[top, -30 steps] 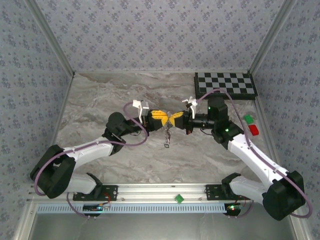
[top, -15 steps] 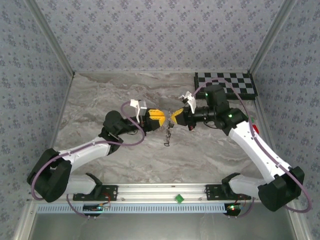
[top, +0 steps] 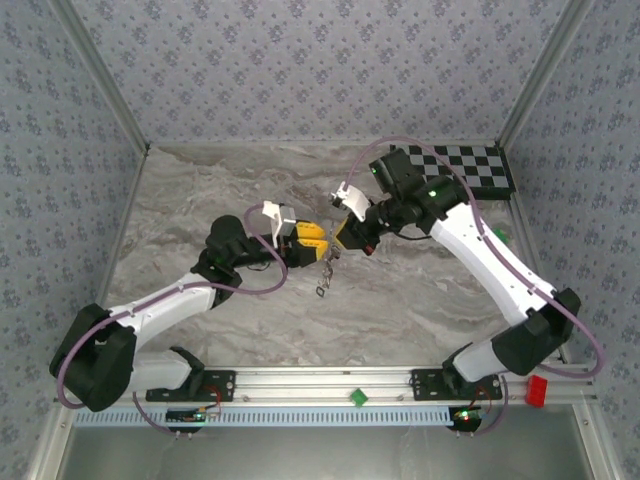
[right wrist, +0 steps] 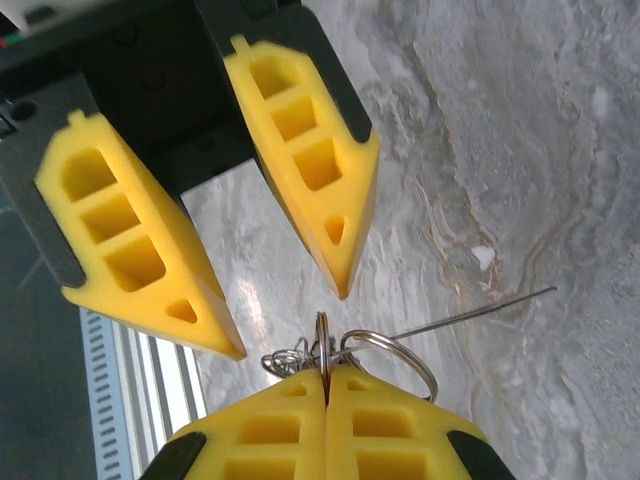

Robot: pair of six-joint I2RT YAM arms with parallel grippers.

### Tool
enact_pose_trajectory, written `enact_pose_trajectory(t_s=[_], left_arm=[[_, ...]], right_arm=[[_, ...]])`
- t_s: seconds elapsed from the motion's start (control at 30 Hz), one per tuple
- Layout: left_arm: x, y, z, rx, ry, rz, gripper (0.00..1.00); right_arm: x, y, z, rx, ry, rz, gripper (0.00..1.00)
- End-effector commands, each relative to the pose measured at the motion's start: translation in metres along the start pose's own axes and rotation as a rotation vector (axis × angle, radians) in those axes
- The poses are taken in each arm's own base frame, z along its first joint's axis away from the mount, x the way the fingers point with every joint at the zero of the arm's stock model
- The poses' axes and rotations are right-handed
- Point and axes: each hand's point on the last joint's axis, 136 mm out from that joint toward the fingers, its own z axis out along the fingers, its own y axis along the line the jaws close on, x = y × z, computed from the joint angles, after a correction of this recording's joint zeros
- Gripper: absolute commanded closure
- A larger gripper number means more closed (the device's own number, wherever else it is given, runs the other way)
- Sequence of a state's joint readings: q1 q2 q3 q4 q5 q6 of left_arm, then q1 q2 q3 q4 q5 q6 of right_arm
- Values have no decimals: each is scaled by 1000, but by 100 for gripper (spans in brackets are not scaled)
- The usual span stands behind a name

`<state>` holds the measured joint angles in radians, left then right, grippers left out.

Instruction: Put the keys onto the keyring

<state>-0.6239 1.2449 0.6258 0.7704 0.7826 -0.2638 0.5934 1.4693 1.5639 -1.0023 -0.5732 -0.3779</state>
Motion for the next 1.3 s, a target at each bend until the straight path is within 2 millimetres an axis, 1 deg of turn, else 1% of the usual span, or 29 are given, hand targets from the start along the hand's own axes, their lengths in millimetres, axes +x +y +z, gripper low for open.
enact_pose_trajectory(t_s=[0.0,0.07,0.3,0.53,0.7,1.1,1.2,1.27], left_arm=[[-16,-6,-2,32,-11,66,68],[-15,-5,-2,35,-6,64,70],[-7,-3,2,62,23,43,70],[-3,2,6,67,36,21,73],[3,6,9,64,56,7,73],[7,0,12,119,79,-5,74],[7,0,13,122,81,-7,82],[7,-1,14,128,82,-6,92]], right_arm=[[10,3,-5,17,97,-32,100],[9,1,-3,23,112,-39,100],[6,-1,-1,18,113,-51,100],[5,6,2,5,118,-73,100],[2,9,3,-3,109,-82,100],[-2,14,3,-18,94,-95,100],[-2,15,5,-28,95,-94,100],[-2,16,7,-32,97,-95,100]])
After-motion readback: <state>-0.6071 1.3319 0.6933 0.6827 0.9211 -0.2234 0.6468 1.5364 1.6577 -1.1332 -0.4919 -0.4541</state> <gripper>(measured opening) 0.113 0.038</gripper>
